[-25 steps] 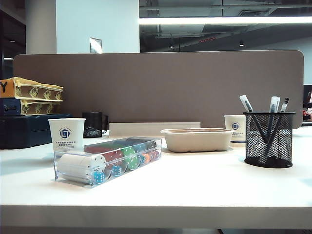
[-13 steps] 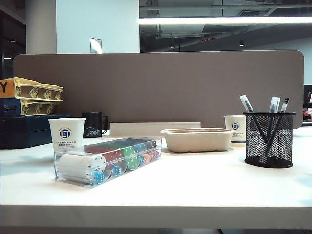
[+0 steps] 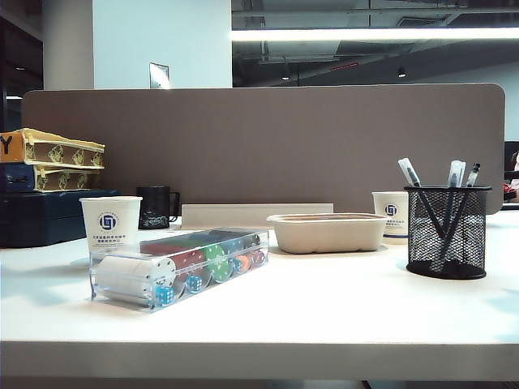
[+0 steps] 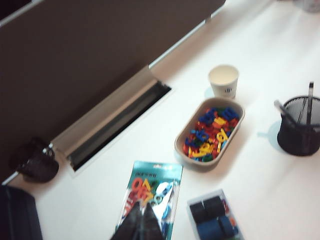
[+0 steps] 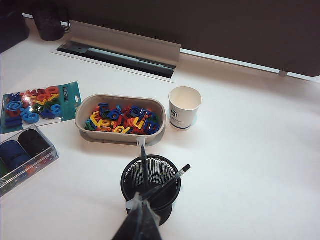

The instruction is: Pick up one pen and put it in the pen container.

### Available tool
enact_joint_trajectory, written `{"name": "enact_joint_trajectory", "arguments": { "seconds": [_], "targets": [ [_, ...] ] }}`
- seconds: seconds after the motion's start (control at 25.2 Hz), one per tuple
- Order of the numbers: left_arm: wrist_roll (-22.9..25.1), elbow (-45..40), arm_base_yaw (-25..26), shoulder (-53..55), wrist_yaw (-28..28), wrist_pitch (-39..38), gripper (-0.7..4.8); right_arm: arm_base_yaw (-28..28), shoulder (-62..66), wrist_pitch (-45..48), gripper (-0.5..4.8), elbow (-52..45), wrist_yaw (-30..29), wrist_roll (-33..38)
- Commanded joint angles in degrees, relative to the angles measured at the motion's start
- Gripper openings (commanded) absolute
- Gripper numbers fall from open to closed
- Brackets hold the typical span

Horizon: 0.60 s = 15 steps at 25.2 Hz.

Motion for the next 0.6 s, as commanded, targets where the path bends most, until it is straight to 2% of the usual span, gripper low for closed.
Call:
{"name": "enact_joint_trajectory", "arguments": {
  "seconds": [0.04, 0.28, 0.6],
  "targets": [
    [-0.4, -1.7, 1.8, -3.2, -0.2, 0.5, -0.06, 0.0, -0.2, 0.4, -0.06, 0.2, 0.1, -0.2],
    [-1.5, -11.6, 5.0, -11.3, 1.3, 4.1, -0.06, 0.5, -0.7, 0.3, -0.06, 0.2, 0.1, -0.2],
    [-4.9, -28.3, 5.2, -22.9, 1.1, 10.8, -0.06, 0.7, -0.9, 0.0, -0.06, 0.2, 0.1, -0.4]
  ]
}}
